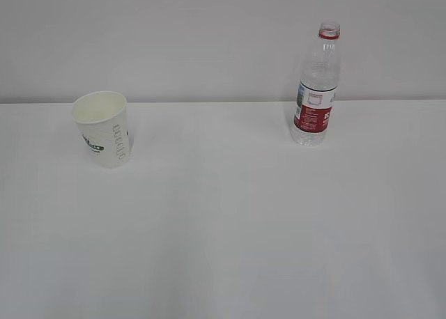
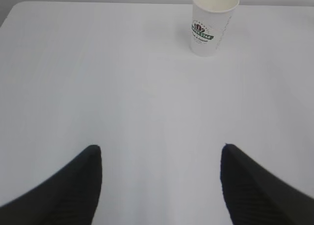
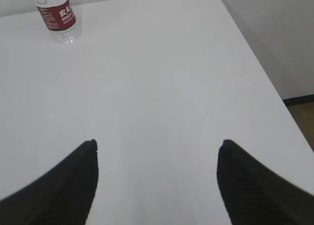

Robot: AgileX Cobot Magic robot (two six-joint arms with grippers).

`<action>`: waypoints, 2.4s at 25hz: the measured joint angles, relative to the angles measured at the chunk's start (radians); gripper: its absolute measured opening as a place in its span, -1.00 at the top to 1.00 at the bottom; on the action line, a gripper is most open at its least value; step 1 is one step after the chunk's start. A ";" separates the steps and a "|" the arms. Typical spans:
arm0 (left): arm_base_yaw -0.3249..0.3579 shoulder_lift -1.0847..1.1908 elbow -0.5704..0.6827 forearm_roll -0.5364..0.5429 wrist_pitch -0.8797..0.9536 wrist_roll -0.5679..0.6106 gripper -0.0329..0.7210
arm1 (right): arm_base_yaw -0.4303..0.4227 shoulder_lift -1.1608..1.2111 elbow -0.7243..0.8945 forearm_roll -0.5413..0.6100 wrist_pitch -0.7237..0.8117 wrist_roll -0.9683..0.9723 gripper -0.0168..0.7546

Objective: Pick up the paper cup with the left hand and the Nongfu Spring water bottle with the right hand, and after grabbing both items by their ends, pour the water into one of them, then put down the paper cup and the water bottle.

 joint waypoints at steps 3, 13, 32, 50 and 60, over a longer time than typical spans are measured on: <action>0.000 0.000 0.000 0.000 0.000 0.000 -0.56 | 0.000 0.000 0.000 0.000 0.000 0.000 -0.52; 0.000 0.000 0.000 0.000 0.000 0.000 -0.56 | 0.000 0.000 0.000 0.000 0.000 0.000 -0.52; 0.000 0.000 0.000 0.000 0.000 0.000 -0.54 | 0.000 0.000 0.000 0.000 0.000 0.000 -0.52; 0.000 0.000 0.000 -0.006 -0.002 0.000 -0.37 | 0.000 0.000 0.000 0.000 0.000 0.000 -0.52; 0.003 0.027 0.000 -0.036 -0.013 0.000 -0.36 | 0.000 0.000 -0.073 0.103 -0.004 -0.042 -0.52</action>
